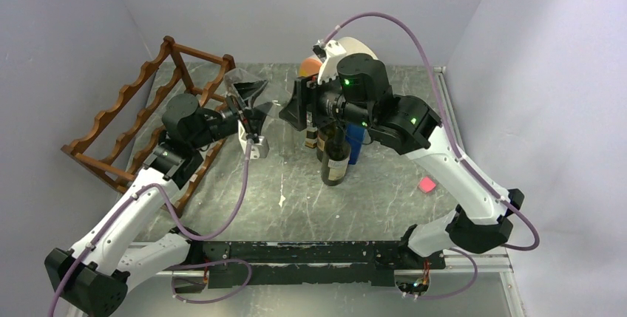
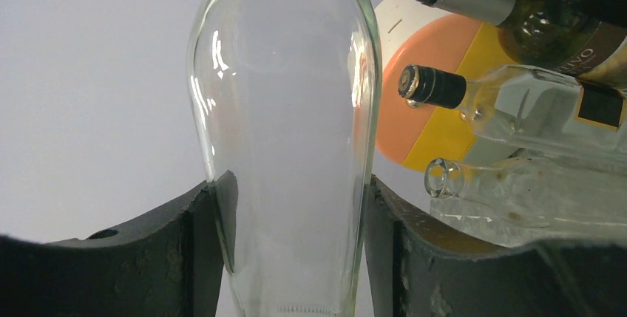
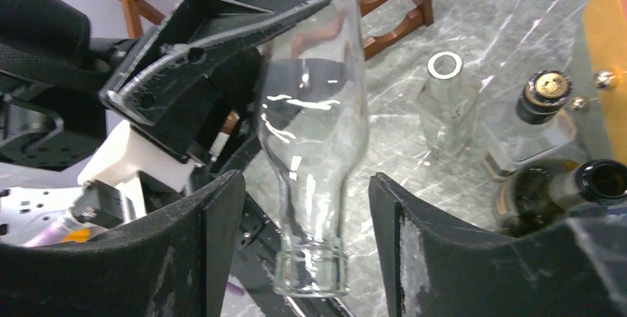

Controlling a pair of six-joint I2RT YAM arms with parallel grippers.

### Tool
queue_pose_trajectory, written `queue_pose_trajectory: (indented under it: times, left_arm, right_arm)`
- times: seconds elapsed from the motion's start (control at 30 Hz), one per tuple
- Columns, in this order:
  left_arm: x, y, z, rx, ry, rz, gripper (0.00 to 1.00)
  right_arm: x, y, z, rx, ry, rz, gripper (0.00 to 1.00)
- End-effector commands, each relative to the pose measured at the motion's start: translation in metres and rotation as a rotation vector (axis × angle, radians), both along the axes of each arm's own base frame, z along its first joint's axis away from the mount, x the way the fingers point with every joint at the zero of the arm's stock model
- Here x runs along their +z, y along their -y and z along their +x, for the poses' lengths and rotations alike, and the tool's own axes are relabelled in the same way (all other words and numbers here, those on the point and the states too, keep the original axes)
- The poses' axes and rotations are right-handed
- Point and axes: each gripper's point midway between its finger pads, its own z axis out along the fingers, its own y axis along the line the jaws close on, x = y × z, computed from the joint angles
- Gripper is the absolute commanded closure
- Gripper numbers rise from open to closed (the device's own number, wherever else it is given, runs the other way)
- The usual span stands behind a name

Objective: Put the wine bottle on the wine rack

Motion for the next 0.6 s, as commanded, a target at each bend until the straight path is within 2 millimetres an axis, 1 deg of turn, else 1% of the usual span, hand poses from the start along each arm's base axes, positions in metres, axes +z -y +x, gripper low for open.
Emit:
queue_pose_trajectory:
  times: [0.0, 0.07, 0.1, 0.13, 0.17, 0.27, 0.3, 0.37, 0.4, 0.47, 0.57]
  left_arm:
    - [0.032, 0.005, -0.011, -0.033, 0.174, -0.01, 0.93]
    - [0.031, 0.005, -0.01, -0.028, 0.173, -0.005, 0.93]
    - [0.031, 0.005, -0.009, -0.024, 0.175, -0.004, 0.93]
    - [0.03, 0.004, -0.008, -0.02, 0.177, -0.001, 0.93]
    - [0.03, 0.004, -0.008, -0.017, 0.178, 0.003, 0.93]
    - [0.029, 0.003, -0.007, -0.009, 0.183, 0.012, 0.93]
    - [0.028, 0.003, -0.007, -0.007, 0.183, 0.017, 0.93]
    - [0.027, 0.002, -0.007, -0.005, 0.187, 0.026, 0.93]
    - [0.028, 0.002, -0.007, -0.003, 0.189, 0.029, 0.93]
    - [0.028, 0.001, -0.006, 0.004, 0.194, 0.035, 0.93]
    - [0.028, 0.0, -0.005, 0.013, 0.198, 0.043, 0.93]
  right_arm:
    - [0.0, -0.009, -0.002, 0.056, 0.001, 0.018, 0.38]
    - [-0.003, -0.011, -0.003, 0.074, -0.013, 0.008, 0.49]
    - [-0.006, -0.01, -0.003, 0.074, -0.021, 0.002, 0.52]
    - [-0.008, -0.01, -0.003, 0.077, -0.029, -0.002, 0.53]
    - [-0.01, -0.008, -0.002, 0.078, -0.035, -0.008, 0.52]
    - [-0.017, -0.003, -0.003, 0.087, -0.056, -0.031, 0.39]
    - [-0.02, -0.001, -0.003, 0.094, -0.061, -0.04, 0.37]
    - [-0.025, 0.0, -0.005, 0.111, -0.076, -0.058, 0.37]
    - [-0.029, 0.0, -0.005, 0.119, -0.084, -0.07, 0.39]
    - [-0.035, 0.001, -0.007, 0.137, -0.101, -0.1, 0.48]
    - [-0.038, -0.002, -0.008, 0.167, -0.109, -0.121, 0.59]
